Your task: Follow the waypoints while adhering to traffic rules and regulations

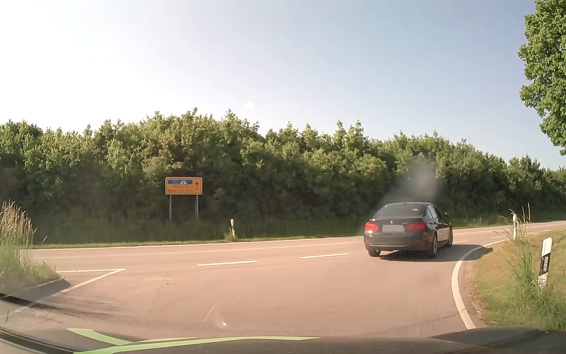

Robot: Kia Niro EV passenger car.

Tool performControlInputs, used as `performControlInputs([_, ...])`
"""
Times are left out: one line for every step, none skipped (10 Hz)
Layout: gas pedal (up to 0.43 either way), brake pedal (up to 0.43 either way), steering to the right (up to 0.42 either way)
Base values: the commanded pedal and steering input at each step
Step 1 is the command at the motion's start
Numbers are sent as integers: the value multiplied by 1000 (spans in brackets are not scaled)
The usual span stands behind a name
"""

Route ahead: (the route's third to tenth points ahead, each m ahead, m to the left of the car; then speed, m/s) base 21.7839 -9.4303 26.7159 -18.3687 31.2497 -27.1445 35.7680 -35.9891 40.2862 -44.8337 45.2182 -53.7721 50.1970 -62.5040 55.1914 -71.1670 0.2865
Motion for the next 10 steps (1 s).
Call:
performControlInputs([98, 0, 107])
performControlInputs([118, 0, 115])
performControlInputs([138, 0, 118])
performControlInputs([150, 0, 113])
performControlInputs([150, 0, 103])
performControlInputs([157, 0, 91])
performControlInputs([157, 0, 82])
performControlInputs([157, 0, 75])
performControlInputs([157, 0, 73])
performControlInputs([157, 0, 74])
